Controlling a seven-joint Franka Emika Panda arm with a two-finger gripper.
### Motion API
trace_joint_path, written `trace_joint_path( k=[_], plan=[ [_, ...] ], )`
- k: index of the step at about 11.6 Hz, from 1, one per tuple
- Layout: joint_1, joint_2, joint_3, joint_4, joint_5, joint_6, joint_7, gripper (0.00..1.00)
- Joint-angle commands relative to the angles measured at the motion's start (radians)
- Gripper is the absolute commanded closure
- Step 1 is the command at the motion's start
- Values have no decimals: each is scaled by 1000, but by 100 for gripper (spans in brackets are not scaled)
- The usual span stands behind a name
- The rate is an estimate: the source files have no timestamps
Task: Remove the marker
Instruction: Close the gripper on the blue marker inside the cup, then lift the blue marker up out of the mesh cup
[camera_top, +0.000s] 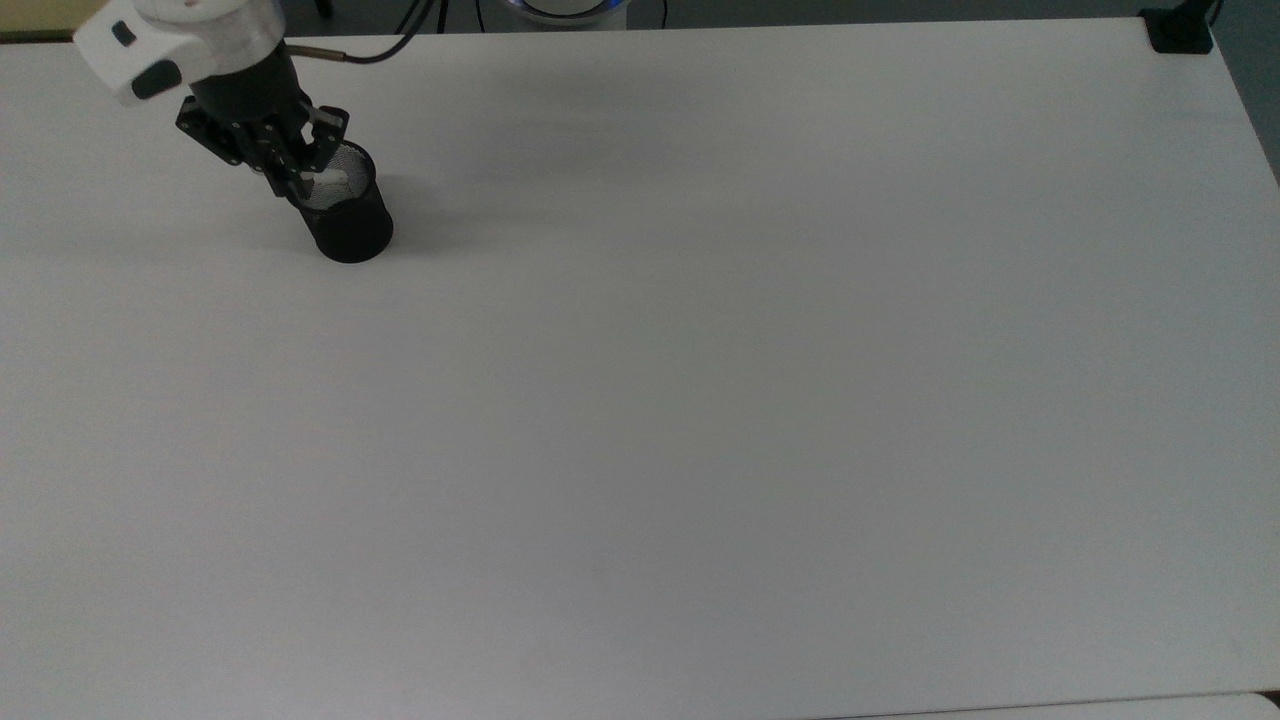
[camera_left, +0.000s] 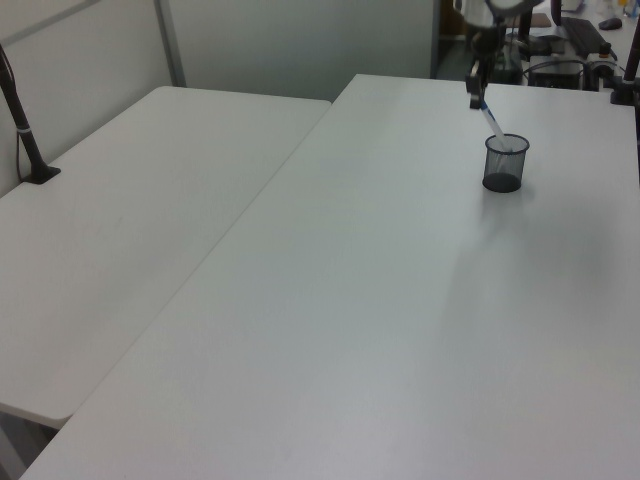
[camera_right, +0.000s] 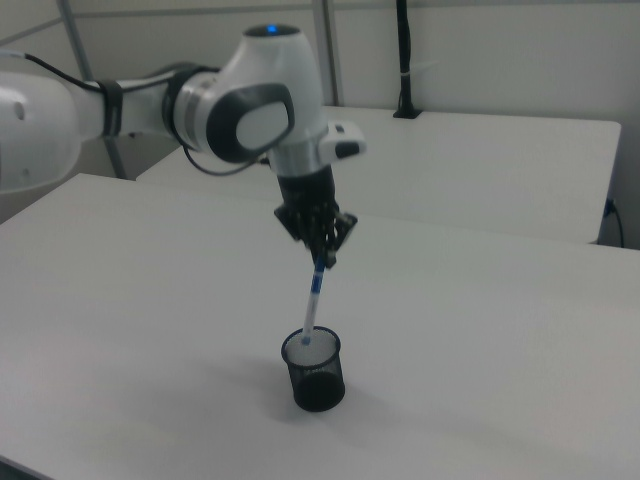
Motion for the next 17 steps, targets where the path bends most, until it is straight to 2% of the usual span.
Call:
trace_joint_path(
  k=[1, 2, 4, 6, 8, 9, 11, 12, 15, 17],
  plan=[
    [12, -29, -14, 107, 32, -39, -24, 95],
    [29, -32, -15, 129, 35, -47, -21, 95],
    [130, -21, -27, 178, 50, -172, -9, 95],
    [208, -15, -29, 178, 87, -289, 20, 95],
    [267, 64, -30, 187, 94, -301, 45, 95],
    [276, 126, -29, 245, 101, -300, 43, 95],
    [270, 291, -27, 368, 170, -286, 46, 95],
    [273, 351, -23, 405, 175, -287, 46, 95],
    [275, 444, -11, 460, 182, -280, 69, 95],
    [275, 497, 0, 479, 179, -207, 77, 94]
  ],
)
